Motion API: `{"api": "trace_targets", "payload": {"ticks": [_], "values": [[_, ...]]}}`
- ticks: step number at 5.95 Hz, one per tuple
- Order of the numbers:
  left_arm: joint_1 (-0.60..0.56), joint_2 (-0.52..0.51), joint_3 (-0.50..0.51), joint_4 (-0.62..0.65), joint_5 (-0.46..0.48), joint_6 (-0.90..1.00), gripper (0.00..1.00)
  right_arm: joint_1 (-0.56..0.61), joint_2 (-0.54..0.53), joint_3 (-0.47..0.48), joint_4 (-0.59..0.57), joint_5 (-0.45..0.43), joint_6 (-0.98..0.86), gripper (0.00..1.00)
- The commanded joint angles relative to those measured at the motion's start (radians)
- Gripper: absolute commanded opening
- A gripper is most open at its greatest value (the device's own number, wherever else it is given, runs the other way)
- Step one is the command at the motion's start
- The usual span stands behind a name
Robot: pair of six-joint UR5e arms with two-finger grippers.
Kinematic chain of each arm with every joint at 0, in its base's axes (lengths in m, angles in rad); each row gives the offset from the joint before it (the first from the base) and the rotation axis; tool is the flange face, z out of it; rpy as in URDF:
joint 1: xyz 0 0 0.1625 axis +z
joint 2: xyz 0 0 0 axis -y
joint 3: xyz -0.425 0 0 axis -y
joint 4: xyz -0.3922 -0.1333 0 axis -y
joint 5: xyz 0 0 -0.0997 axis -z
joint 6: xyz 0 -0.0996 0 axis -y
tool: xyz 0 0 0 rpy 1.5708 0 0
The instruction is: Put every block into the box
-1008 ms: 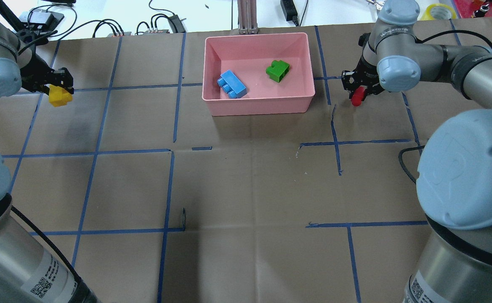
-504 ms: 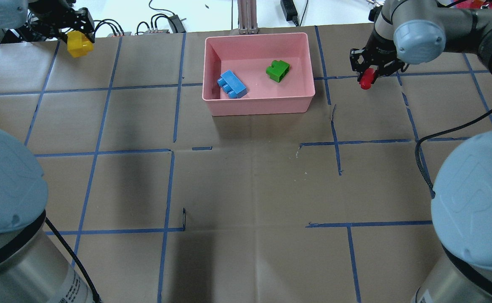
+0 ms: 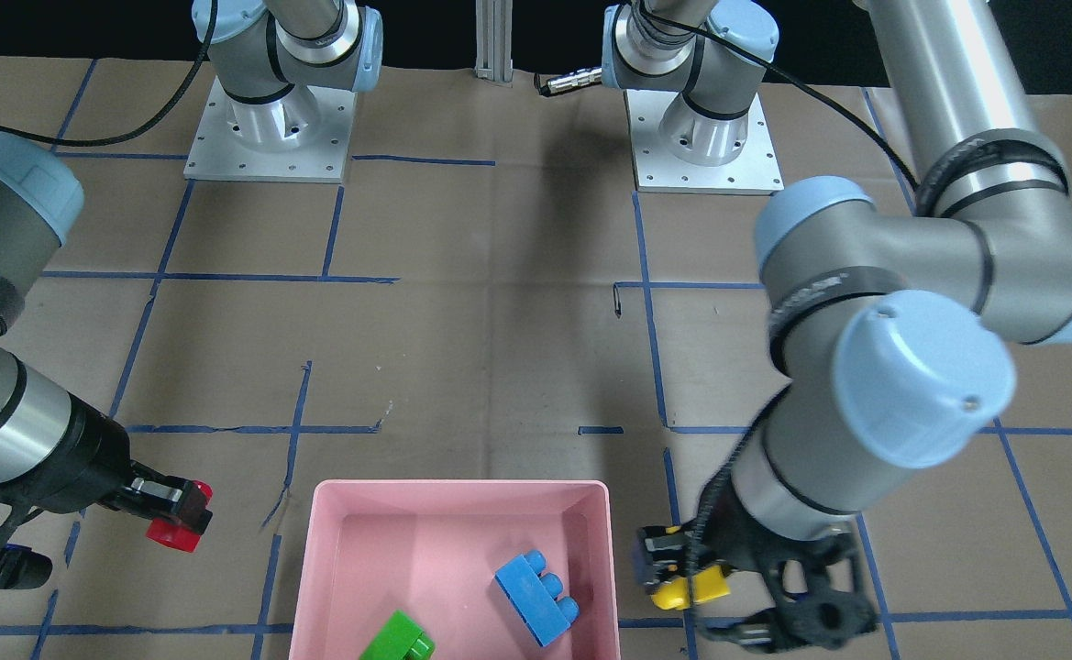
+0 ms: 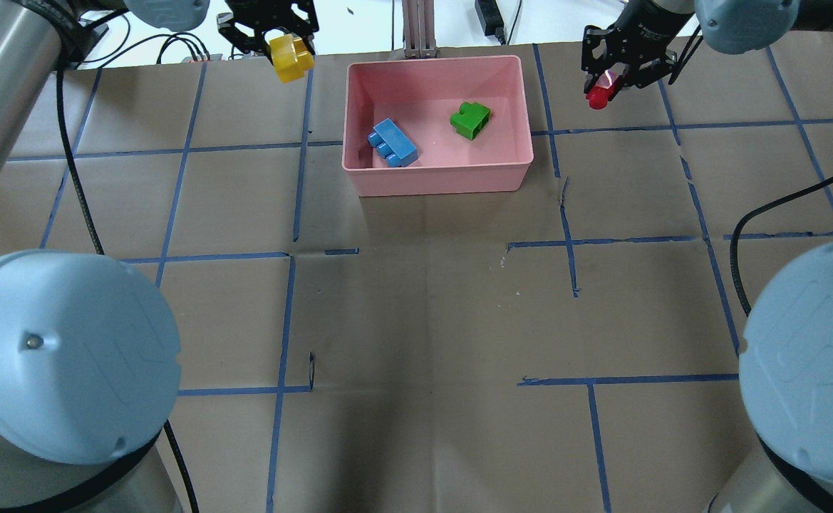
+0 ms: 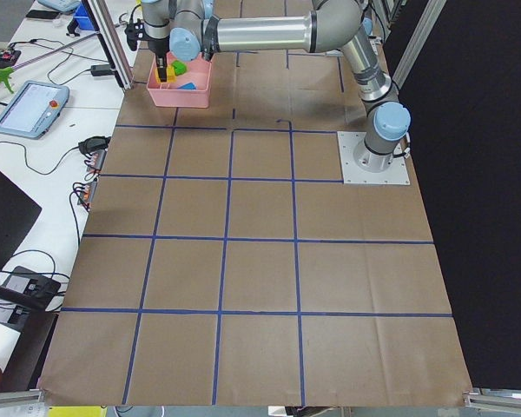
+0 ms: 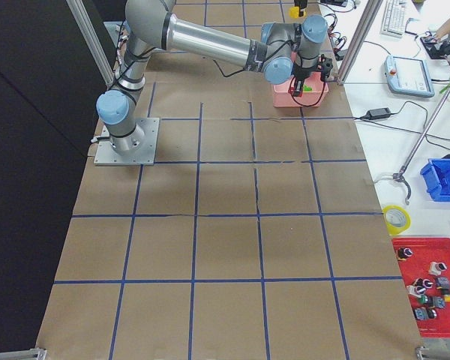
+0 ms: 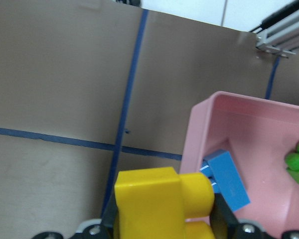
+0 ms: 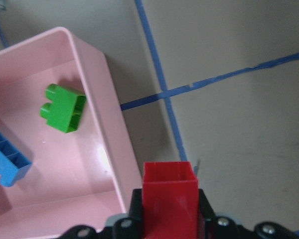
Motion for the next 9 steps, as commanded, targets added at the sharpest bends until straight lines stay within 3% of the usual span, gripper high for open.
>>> {"api": "trace_targets", "payload": {"ticks": [1, 2, 4, 5, 6, 7, 8, 9], "values": [[-0.089, -0.05, 0.006, 0.018, -0.008, -0.038, 0.05, 0.02, 0.019, -0.022, -0.001, 0.186, 0.023, 0.04], [-0.112, -0.069, 0.005, 0.062, -0.01, -0.091, 0.12, 0.049, 0.05, -0.022, -0.009, 0.269, 0.025, 0.04], [-0.129, -0.074, -0.003, 0.125, 0.003, -0.093, 0.98, 0.086, 0.084, -0.026, -0.015, 0.299, 0.031, 0.05], [-0.103, -0.052, -0.012, 0.108, 0.004, -0.081, 0.99, 0.1, 0.111, -0.046, -0.015, 0.363, 0.035, 0.05], [-0.048, -0.032, -0.014, 0.087, 0.003, -0.029, 0.99, 0.116, 0.145, -0.083, -0.023, 0.365, 0.04, 0.05], [0.012, 0.002, -0.015, 0.038, 0.004, 0.063, 0.99, 0.133, 0.159, -0.095, -0.023, 0.367, 0.063, 0.11], [0.081, 0.025, -0.015, -0.002, 0.007, 0.152, 0.99, 0.15, 0.176, -0.095, -0.025, 0.412, 0.074, 0.12], [0.13, 0.059, -0.017, -0.061, 0.077, 0.251, 0.99, 0.153, 0.184, -0.095, -0.026, 0.41, 0.068, 0.75]]}}
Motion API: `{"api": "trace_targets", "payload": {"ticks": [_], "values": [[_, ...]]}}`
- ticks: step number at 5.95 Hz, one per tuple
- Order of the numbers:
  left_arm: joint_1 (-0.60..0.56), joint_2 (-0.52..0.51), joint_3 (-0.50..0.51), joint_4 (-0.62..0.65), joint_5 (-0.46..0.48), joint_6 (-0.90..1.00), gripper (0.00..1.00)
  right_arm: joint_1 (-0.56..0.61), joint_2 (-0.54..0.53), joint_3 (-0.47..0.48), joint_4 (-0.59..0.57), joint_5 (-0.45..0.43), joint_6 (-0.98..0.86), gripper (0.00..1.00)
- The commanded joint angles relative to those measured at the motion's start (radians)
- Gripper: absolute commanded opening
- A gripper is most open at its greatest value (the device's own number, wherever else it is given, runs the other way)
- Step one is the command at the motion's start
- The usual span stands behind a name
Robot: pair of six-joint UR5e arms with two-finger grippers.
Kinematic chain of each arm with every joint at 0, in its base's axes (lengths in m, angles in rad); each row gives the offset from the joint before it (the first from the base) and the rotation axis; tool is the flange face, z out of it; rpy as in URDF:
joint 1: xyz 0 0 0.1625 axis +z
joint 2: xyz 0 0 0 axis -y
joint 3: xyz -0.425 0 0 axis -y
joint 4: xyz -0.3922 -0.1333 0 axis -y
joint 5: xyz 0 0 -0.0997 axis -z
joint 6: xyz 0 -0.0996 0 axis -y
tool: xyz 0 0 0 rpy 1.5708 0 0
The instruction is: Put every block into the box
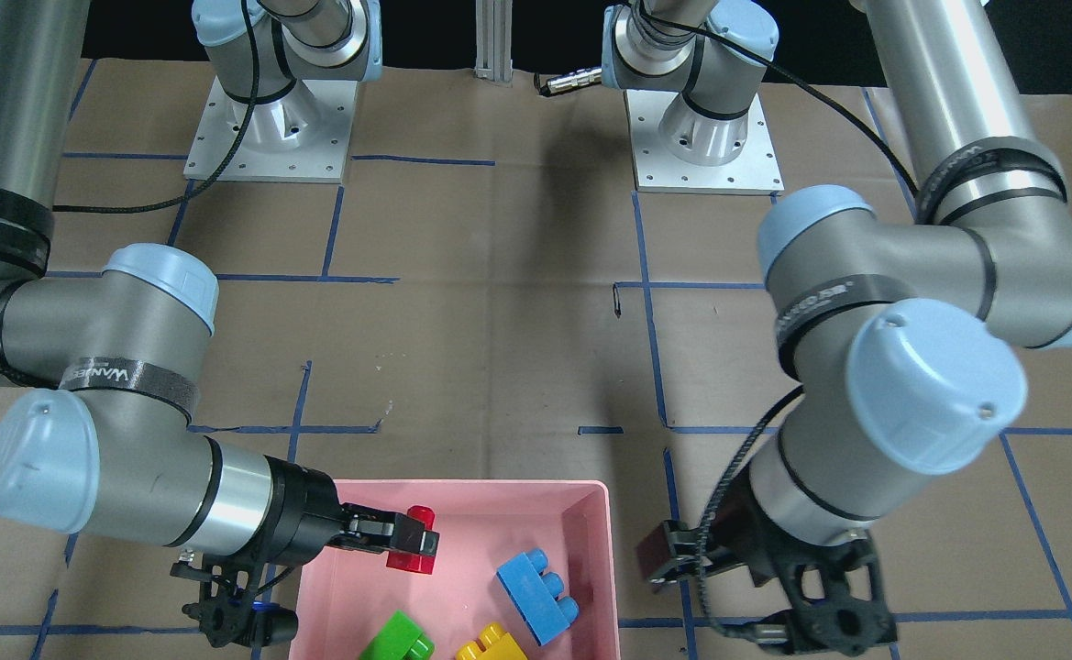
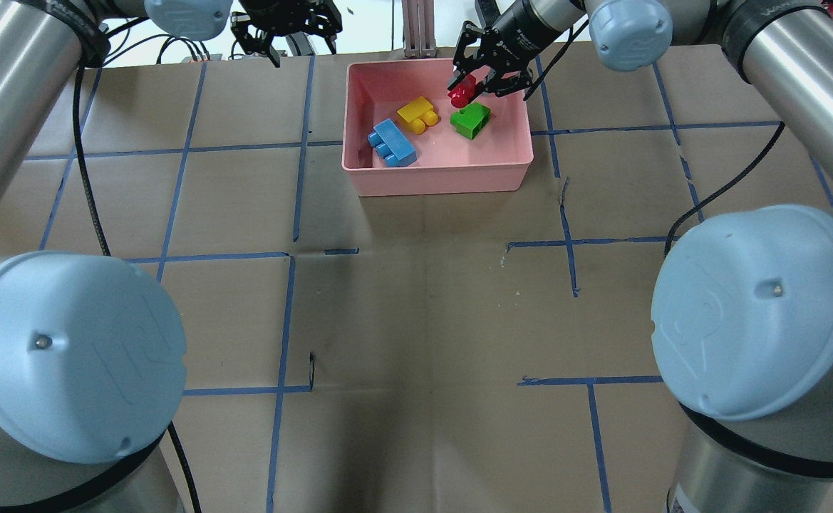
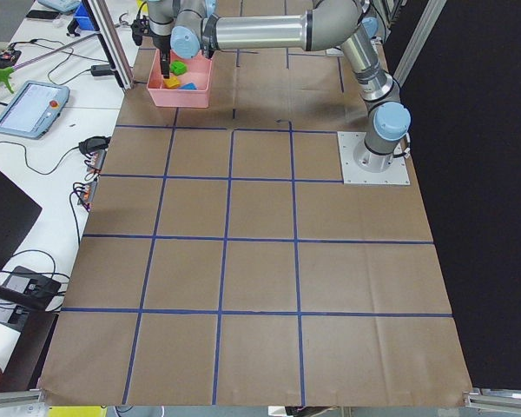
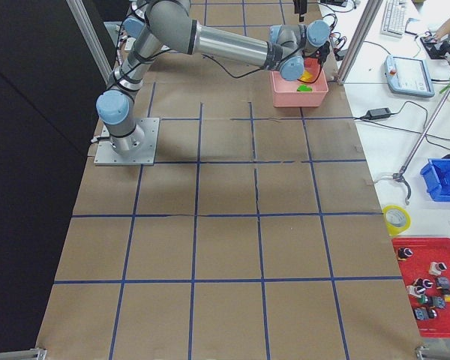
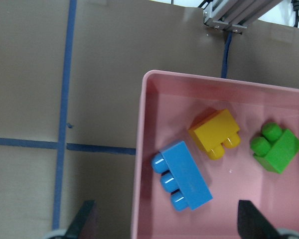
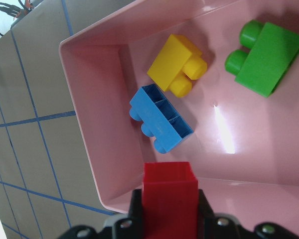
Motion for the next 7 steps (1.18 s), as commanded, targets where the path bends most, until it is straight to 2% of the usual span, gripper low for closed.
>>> {"api": "trace_targets", "payload": {"ticks": [1, 2, 3, 4, 5, 6, 7], "values": [[0.087, 0.085, -0.003, -0.142, 0.067, 0.161, 0.99, 0.007, 0.008, -0.001, -0.006, 0.001, -0.005, 0.99], [0.102, 0.147, -0.027, -0.198, 0.067, 0.187, 0.99, 0.007, 0.006, -0.001, -0.005, -0.007, -0.005, 1.0], [0.092, 0.246, -0.099, -0.259, 0.068, 0.168, 0.99, 0.006, -0.005, -0.009, -0.002, -0.051, -0.011, 1.0], [0.089, 0.358, -0.196, -0.278, 0.067, 0.148, 1.0, 0.003, -0.026, -0.033, 0.014, -0.258, -0.069, 1.0], [0.082, 0.461, -0.316, -0.277, 0.062, 0.137, 0.99, -0.005, -0.084, -0.032, 0.026, -0.391, -0.165, 1.0], [0.079, 0.521, -0.375, -0.277, 0.064, 0.149, 1.0, -0.014, -0.147, -0.031, 0.131, -0.477, -0.214, 1.0], [0.073, 0.555, -0.389, -0.281, 0.064, 0.149, 1.0, -0.017, -0.211, -0.029, 0.188, -0.528, -0.27, 1.0]]}}
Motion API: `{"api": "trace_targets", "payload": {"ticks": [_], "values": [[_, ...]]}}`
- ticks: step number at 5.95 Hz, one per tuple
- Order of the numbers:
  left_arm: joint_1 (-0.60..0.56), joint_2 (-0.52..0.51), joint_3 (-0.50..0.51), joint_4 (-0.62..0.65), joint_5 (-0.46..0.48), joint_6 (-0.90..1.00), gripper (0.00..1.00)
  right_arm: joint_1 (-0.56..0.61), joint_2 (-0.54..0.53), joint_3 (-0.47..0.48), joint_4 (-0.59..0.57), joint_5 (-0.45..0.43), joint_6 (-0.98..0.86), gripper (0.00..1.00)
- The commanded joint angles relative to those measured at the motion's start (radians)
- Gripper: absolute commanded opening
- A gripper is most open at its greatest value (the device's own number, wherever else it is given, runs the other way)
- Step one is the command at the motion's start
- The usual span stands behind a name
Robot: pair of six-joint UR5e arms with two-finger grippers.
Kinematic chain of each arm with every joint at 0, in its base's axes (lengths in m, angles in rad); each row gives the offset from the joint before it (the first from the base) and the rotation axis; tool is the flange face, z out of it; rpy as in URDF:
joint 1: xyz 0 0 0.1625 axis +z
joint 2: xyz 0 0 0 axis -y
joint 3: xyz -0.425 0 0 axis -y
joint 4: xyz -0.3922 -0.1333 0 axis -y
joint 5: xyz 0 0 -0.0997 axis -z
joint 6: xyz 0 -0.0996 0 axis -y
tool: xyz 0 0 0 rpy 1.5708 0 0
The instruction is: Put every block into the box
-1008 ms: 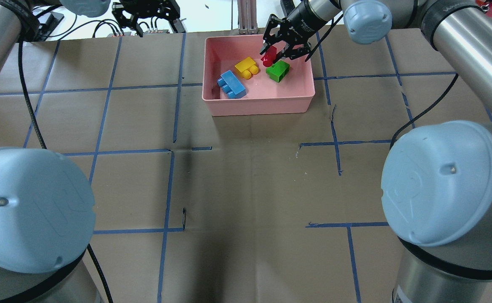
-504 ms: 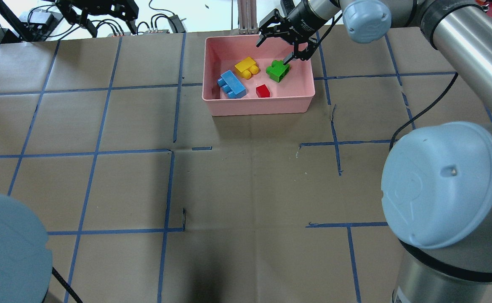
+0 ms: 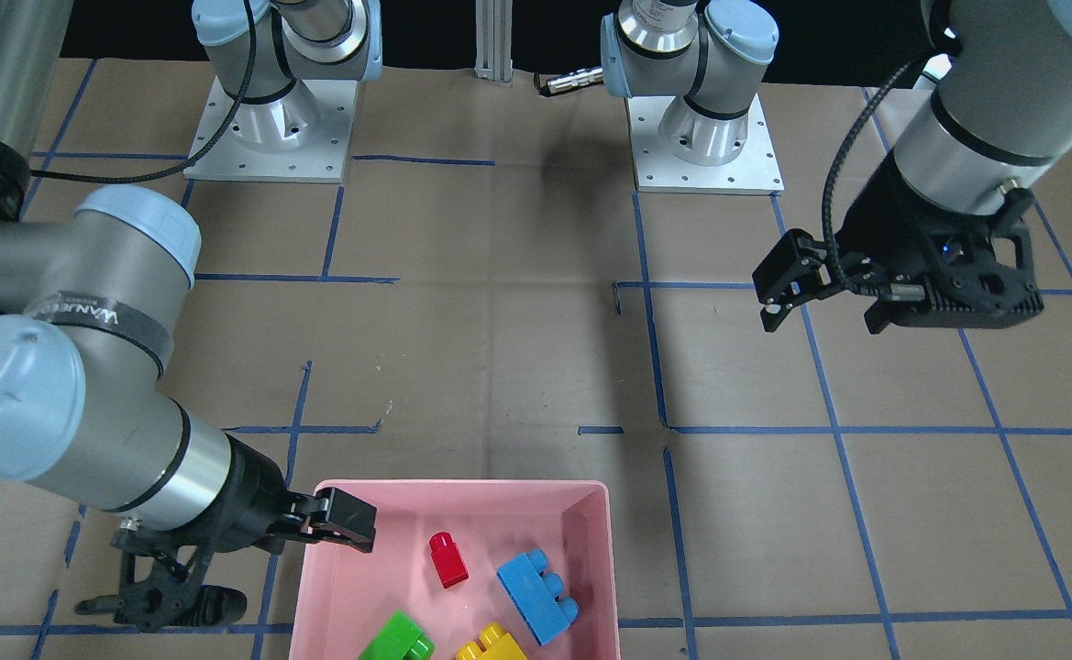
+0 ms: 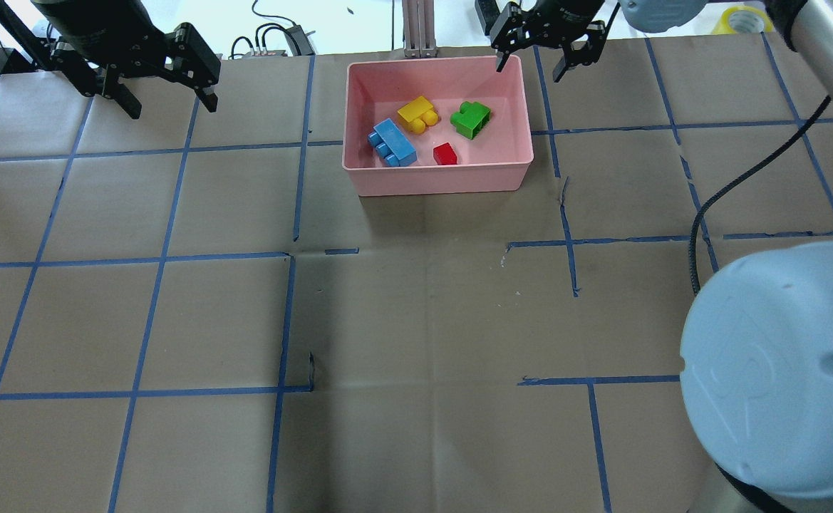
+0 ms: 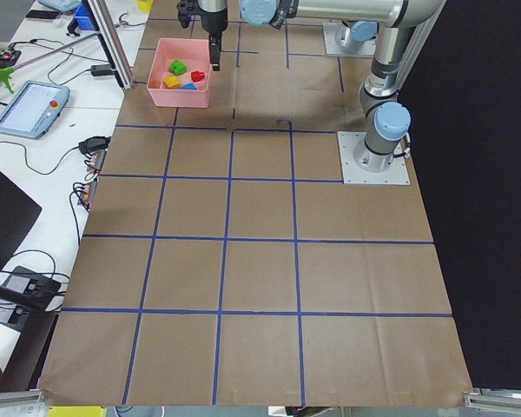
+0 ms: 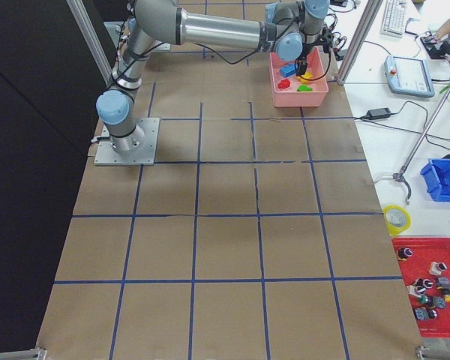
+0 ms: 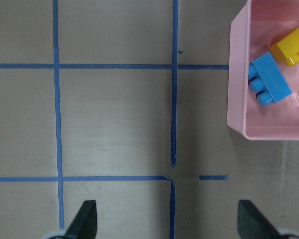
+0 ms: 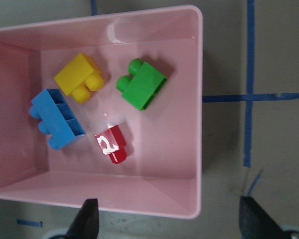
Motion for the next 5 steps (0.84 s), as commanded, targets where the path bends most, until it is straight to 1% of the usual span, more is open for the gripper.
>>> {"api": "trace_targets", "payload": {"ticks": [1, 2, 3, 4, 5], "values": [[-0.042, 0.058, -0.032, -0.011, 0.003, -0.007, 1.0, 0.002, -0.127, 0.007, 0.122, -0.095, -0.057, 1.0], [-0.085, 0.048, -0.036, -0.005, 0.04, -0.011, 1.0, 0.005, -0.21, 0.057, 0.228, -0.1, -0.055, 1.0], [-0.088, 0.042, -0.04, -0.004, 0.055, 0.005, 1.0, 0.005, -0.308, 0.181, 0.231, -0.141, -0.055, 1.0], [-0.081, 0.043, -0.054, -0.002, 0.051, 0.079, 1.0, 0.005, -0.405, 0.322, 0.196, -0.207, -0.05, 1.0], [-0.068, 0.052, -0.092, 0.012, 0.051, 0.113, 0.99, 0.005, -0.466, 0.432, 0.103, -0.235, -0.049, 1.0]]}}
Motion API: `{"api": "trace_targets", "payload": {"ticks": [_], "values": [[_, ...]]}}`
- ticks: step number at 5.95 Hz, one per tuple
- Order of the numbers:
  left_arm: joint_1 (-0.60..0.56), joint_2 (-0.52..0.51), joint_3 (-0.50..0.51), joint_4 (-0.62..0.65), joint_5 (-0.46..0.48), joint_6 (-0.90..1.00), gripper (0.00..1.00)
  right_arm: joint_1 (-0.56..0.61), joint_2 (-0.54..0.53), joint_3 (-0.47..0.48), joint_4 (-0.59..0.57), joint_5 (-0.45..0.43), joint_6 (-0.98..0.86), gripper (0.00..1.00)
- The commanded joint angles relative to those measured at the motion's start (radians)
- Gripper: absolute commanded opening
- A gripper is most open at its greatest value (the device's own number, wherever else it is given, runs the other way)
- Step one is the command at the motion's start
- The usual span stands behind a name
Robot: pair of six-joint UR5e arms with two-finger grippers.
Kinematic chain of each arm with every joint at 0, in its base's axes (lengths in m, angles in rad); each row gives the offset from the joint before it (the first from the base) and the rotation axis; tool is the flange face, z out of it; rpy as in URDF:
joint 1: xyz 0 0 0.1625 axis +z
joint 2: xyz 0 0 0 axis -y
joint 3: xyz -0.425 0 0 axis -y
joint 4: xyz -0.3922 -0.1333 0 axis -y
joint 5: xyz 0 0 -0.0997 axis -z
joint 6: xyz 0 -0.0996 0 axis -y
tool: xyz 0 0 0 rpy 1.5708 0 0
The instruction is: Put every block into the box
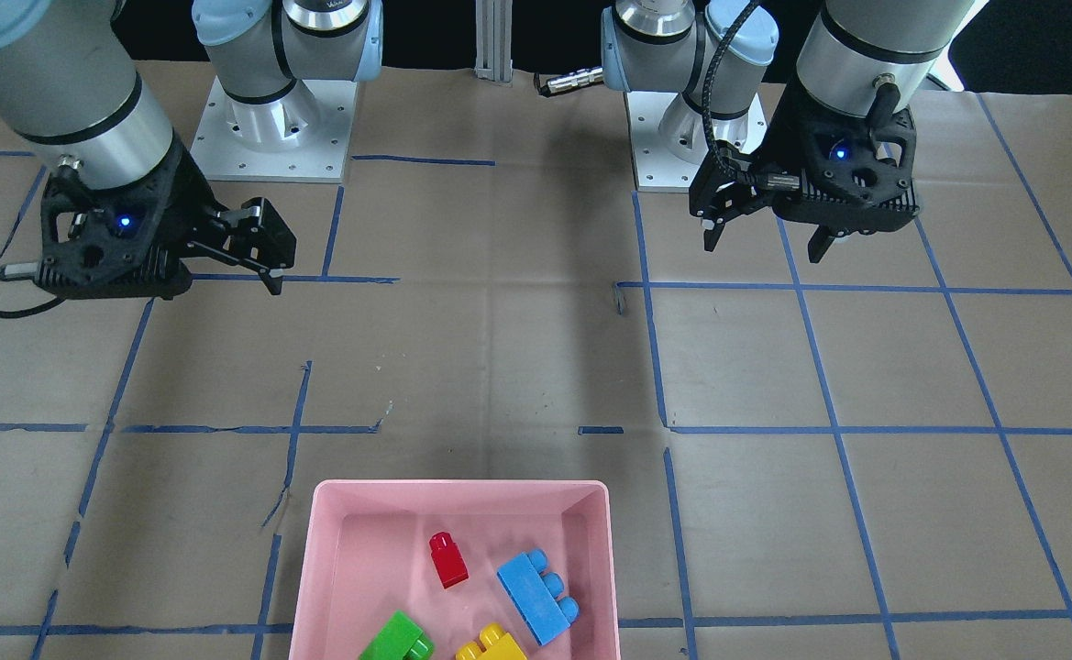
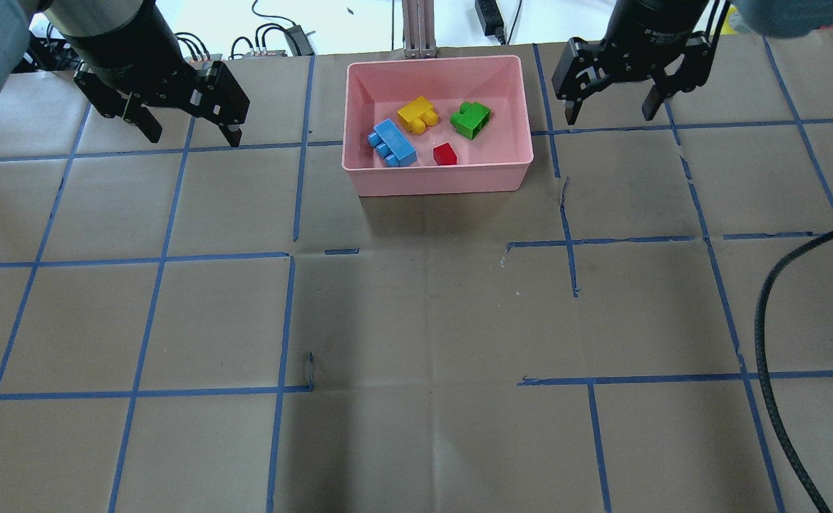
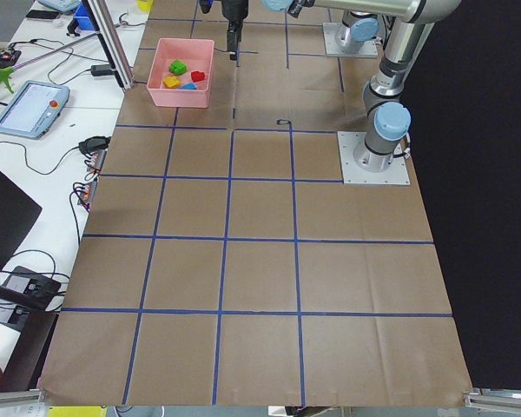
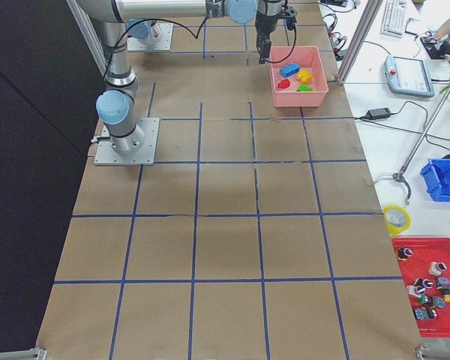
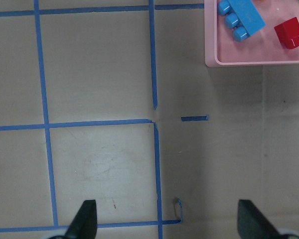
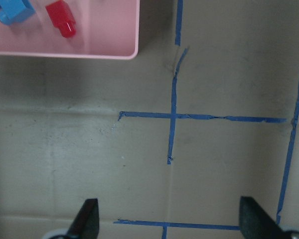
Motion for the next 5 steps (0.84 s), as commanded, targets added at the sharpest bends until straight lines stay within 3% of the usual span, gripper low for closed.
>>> {"api": "trace_targets", "payload": {"ticks": [1, 2, 5], "values": [[0.027, 0.004, -0.044, 0.021, 0.001, 0.054, 0.99, 0.0, -0.145, 0.213, -0.088, -0.035, 0.01, 1.0], [0.041, 0.006, -0.046, 0.021, -0.001, 0.078, 0.99, 0.0, -0.189, 0.272, -0.11, -0.033, 0.011, 1.0], [0.041, 0.015, -0.047, 0.021, 0.001, 0.08, 0.99, 0.0, -0.192, 0.282, -0.116, -0.023, 0.014, 1.0]]}}
